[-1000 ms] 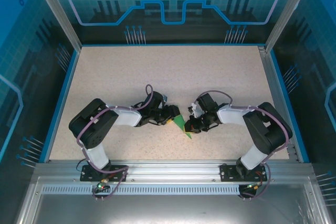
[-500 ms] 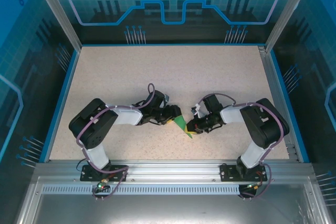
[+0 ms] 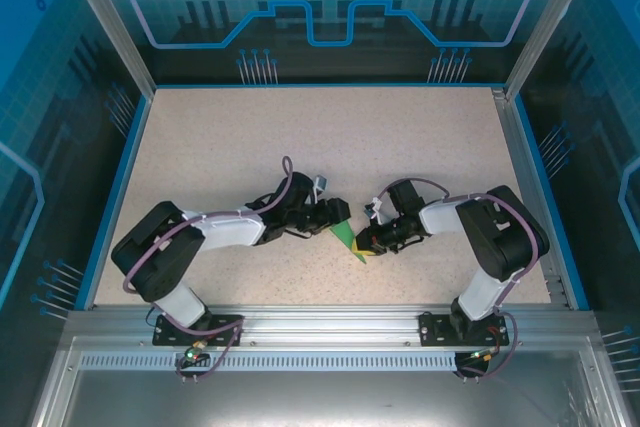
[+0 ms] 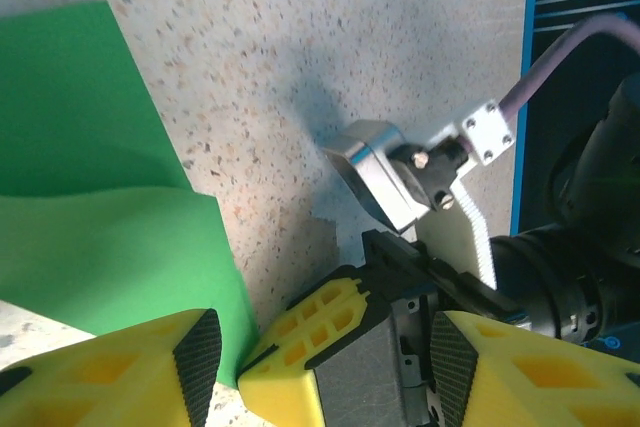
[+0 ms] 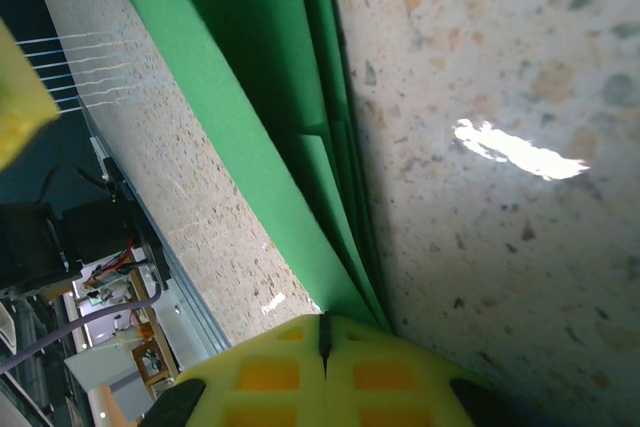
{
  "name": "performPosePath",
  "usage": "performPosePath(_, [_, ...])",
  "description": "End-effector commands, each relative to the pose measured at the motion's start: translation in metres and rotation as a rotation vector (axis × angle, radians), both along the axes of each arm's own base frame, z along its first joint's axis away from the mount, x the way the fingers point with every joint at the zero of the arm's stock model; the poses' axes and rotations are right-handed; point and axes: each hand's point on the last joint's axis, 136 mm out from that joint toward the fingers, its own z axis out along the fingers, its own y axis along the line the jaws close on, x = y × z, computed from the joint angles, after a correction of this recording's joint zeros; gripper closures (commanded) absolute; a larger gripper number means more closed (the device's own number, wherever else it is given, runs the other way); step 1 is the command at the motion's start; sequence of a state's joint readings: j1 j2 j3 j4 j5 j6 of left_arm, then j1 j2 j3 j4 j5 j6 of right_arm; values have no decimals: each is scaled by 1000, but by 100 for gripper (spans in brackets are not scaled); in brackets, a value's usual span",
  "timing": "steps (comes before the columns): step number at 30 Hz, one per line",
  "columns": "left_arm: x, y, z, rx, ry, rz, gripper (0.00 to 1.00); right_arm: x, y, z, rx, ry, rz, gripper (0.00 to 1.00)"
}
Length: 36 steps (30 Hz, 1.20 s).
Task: Fold a paper plane with a square sheet of paper (pick it up from the middle)
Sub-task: Fold the wing for the fifth time at the center of the table.
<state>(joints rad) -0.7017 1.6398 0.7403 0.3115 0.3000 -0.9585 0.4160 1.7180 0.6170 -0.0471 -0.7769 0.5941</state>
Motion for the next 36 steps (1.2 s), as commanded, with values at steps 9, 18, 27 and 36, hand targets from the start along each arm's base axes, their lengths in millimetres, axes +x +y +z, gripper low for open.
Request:
performPosePath(9, [20,-5,-41,77,-20,59,39,-28,-30,-49,-221,109,-14,100])
performPosePath(18, [39,34,-58,171,16,175,39,-35,-35,-58,-278,145,12,100])
performPosePath(27, [57,57,-53,197,18,173,39,-33,-36,-58,-291,142,16,100])
performPosePath(36, [45,48,-61,150,71,143,39,-3,-24,-1,-238,-52,-14,100])
